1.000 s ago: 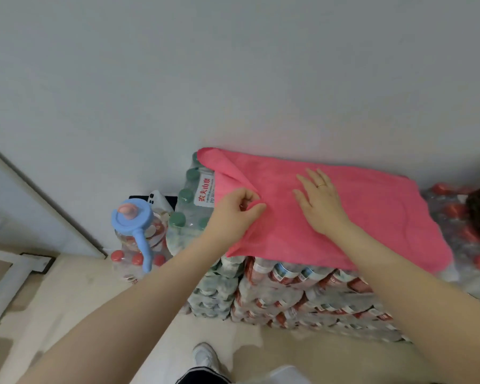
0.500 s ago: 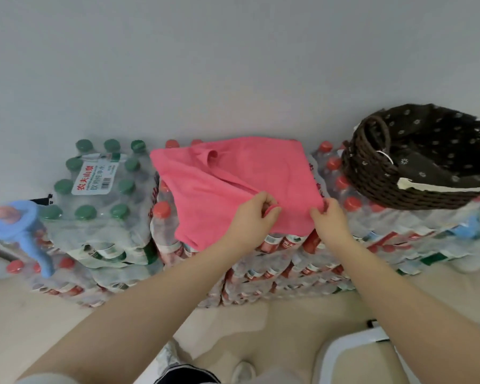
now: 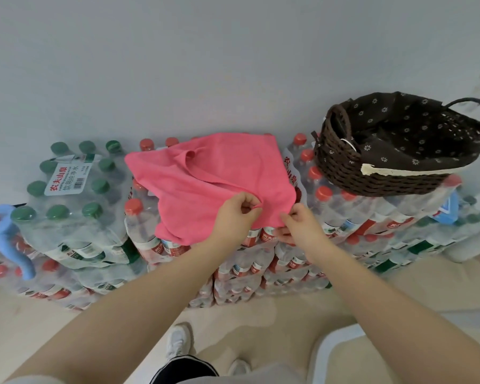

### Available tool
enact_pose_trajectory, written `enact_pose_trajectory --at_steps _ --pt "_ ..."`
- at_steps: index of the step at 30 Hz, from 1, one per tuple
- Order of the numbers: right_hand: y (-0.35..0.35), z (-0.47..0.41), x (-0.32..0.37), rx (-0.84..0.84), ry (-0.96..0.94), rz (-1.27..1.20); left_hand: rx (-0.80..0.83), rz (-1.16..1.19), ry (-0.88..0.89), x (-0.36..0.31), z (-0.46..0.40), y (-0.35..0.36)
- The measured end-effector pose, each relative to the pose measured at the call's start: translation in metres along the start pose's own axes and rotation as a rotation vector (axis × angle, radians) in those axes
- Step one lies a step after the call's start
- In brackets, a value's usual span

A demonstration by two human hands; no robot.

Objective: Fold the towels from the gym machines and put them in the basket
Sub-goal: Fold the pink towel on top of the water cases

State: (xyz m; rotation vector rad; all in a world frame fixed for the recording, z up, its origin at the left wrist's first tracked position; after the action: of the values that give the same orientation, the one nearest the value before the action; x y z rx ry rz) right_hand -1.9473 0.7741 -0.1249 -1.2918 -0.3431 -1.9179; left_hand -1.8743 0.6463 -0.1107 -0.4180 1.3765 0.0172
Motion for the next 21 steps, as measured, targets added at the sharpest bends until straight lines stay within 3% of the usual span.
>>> enact_pose_trajectory --at_steps 7,13,21 --pt "0.016 0.019 0.032 -0.093 -0.350 0.178 -0.110 0.163 0.047 -0.005 0.008 0.002" --pt "0.019 0.019 0.049 0.127 -0.362 0.464 -0.131 0.313 0.031 -0.007 0.013 -0.004" --pt "0.019 0.016 0.060 0.129 -0.411 0.674 -0.086 0.327 0.019 -0.008 0.021 -0.012"
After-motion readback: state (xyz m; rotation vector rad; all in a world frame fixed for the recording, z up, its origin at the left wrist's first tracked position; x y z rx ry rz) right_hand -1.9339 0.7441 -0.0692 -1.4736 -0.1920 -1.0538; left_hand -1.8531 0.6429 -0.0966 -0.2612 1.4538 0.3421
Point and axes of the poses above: each hand's wrist, its own z-axis away from the middle knuckle, its own y-axis out of the palm, x = y × z, the point moved 2 cm from there along -z, towards the middle knuckle, and after that the axes turned 14 degrees about x, right-handed, at the moved point
